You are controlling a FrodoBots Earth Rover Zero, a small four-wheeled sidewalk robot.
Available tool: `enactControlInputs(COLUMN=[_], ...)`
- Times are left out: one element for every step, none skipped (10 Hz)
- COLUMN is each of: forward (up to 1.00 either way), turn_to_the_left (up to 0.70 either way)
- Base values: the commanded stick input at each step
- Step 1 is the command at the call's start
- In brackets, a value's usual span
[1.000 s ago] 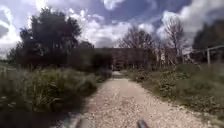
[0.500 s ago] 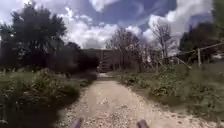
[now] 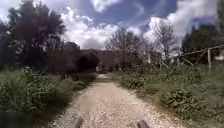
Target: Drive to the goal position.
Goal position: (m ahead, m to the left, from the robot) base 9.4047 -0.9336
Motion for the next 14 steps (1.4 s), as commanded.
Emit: enactControlInputs(forward=[1.00,1.00,1.00,1.00,1.00,1.00,1.00,1.00,1.00,1.00,1.00,1.00,1.00,1.00], turn_to_the_left=[0.27,0.22,0.17,0.13,0.08,0.03,0.00,0.00,0.01,0.13,0.24,0.19,0.08,0.00])
